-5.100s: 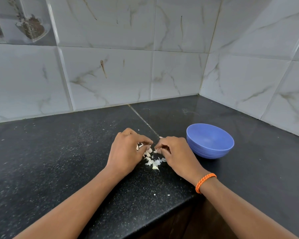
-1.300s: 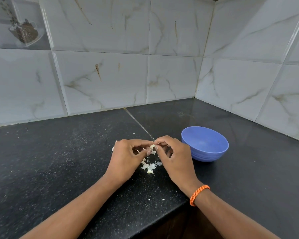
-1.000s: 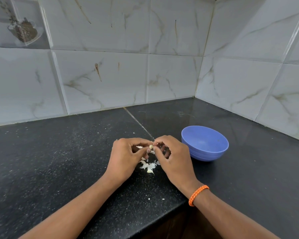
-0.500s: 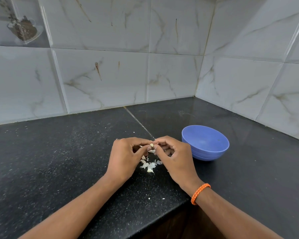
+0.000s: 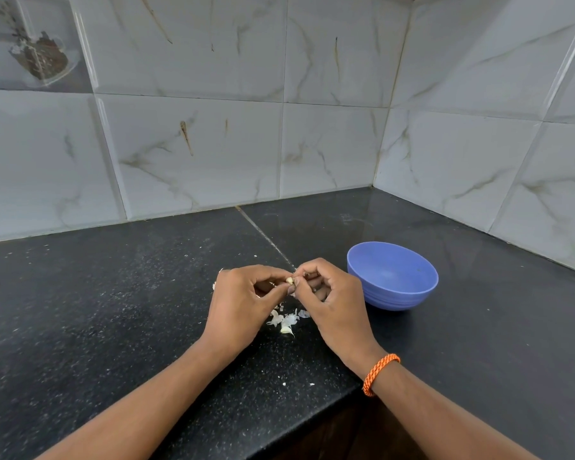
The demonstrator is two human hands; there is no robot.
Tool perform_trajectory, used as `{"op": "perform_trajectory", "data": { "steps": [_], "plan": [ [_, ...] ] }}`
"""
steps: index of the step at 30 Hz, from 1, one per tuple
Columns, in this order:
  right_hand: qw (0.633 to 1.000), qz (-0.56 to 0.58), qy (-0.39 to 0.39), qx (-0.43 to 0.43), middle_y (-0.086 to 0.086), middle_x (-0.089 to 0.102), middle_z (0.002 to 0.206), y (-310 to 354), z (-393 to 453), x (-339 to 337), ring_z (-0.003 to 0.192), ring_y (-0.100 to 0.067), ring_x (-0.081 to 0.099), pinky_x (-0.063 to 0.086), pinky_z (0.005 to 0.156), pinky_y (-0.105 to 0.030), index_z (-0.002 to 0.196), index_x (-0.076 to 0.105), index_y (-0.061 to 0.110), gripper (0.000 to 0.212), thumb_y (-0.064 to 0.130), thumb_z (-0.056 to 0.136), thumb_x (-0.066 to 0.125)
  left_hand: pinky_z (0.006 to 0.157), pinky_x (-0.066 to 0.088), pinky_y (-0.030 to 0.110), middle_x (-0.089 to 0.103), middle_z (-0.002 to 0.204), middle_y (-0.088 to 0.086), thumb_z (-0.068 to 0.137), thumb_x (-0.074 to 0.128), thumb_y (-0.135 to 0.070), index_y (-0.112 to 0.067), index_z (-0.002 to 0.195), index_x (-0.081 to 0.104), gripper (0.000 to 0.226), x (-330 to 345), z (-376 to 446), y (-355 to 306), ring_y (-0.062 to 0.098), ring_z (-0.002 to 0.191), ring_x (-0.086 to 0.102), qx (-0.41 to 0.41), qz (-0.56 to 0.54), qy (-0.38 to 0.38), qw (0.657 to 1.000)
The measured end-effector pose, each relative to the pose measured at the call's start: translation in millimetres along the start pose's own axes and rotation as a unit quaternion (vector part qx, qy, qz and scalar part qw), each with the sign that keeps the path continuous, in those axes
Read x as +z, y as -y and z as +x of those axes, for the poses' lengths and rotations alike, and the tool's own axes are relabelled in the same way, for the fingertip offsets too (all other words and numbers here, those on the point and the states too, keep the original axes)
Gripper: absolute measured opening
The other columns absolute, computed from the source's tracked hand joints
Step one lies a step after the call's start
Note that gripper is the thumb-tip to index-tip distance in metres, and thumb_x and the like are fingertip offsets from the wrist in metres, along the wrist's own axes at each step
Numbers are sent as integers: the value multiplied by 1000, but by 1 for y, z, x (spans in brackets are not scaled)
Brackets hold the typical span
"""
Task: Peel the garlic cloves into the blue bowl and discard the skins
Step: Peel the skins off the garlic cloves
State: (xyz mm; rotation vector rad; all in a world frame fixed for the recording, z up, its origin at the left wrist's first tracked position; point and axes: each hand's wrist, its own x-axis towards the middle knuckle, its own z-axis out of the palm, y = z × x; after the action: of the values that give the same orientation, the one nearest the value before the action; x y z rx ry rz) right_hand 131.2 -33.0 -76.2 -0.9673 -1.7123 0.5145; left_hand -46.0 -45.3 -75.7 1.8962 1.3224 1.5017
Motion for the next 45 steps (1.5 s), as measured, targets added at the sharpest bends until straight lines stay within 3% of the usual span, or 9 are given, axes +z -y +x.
{"op": "perform_trajectory", "data": {
  "steps": [8, 14, 20, 24, 29, 32, 35, 41, 45],
  "plan": [
    [1000, 0, -5, 13, 12, 75, 83, 1, 0, -1, 79, -11, 72, 50, 62, -15, 96, 74, 20, 5, 17, 99, 72, 80, 66, 49, 83, 94, -7, 93, 84, -18, -25, 101, 87, 11, -3, 2, 2, 19, 83, 79, -27, -74, 9, 997],
    [1000, -14, -6, 7, 10, 70, 78, -1, 0, 0, 76, -17, 69, 52, 62, -20, 95, 73, 21, 8, 14, 99, 72, 79, 66, 42, 82, 95, -2, 94, 83, -17, -21, 104, 85, 11, -4, 2, 2, 20, 80, 80, -32, -101, -14, 994],
    [999, -7, -31, 16, 9, 67, 76, 1, 0, -1, 69, -11, 61, 45, 58, -20, 88, 69, 22, 15, 12, 99, 69, 79, 66, 57, 83, 91, 3, 98, 80, -15, -18, 107, 83, 10, -5, 5, 7, 24, 80, 81, -88, -146, -54, 984],
    [999, -35, -32, 4, 7, 65, 89, -1, 2, -1, 82, -19, 62, 50, 69, -37, 93, 68, 27, 18, 21, 107, 60, 71, 65, 44, 82, 89, 0, 100, 77, -16, -24, 111, 83, 15, -4, 4, 8, 22, 75, 78, -75, -116, -37, 990],
    [999, -30, -25, 21, 7, 51, 104, 0, 5, 0, 87, -16, 58, 48, 73, -19, 91, 72, 28, 13, 36, 101, 72, 68, 61, 25, 82, 88, -5, 99, 78, -17, -23, 113, 84, 16, -2, 2, 8, 16, 71, 75, -60, -85, -21, 994],
    [999, -44, -19, 21, 7, 50, 103, -2, 6, 0, 86, -17, 58, 50, 71, -20, 83, 63, 24, 21, 27, 92, 82, 67, 60, 24, 82, 89, -8, 99, 78, -17, -23, 114, 84, 17, -2, 1, 8, 13, 70, 75, -62, -71, -8, 996],
    [998, -65, -11, 9, 9, 51, 102, -2, 6, 1, 86, -18, 57, 52, 71, -26, 83, 59, 24, 23, 17, 89, 80, 68, 62, 28, 82, 89, -11, 100, 77, -16, -26, 115, 84, 19, -2, 0, 9, 12, 70, 75, -62, -48, 0, 997],
    [997, -72, 10, 18, 15, 52, 108, -6, 8, 1, 96, -11, 62, 53, 79, -20, 95, 78, 27, 6, 21, 97, 76, 67, 61, 27, 82, 88, -12, 100, 77, -17, -23, 116, 84, 18, -3, 2, 11, 12, 68, 76, -64, -44, 1, 997],
    [998, -49, 30, 28, 13, 57, 112, -6, 7, 0, 107, -10, 61, 51, 82, -18, 106, 82, 25, 15, 30, 103, 68, 63, 58, 22, 82, 91, -12, 100, 77, -16, -22, 116, 84, 19, -3, 2, 11, 15, 66, 75, -61, -55, -3, 997]
  ]
}}
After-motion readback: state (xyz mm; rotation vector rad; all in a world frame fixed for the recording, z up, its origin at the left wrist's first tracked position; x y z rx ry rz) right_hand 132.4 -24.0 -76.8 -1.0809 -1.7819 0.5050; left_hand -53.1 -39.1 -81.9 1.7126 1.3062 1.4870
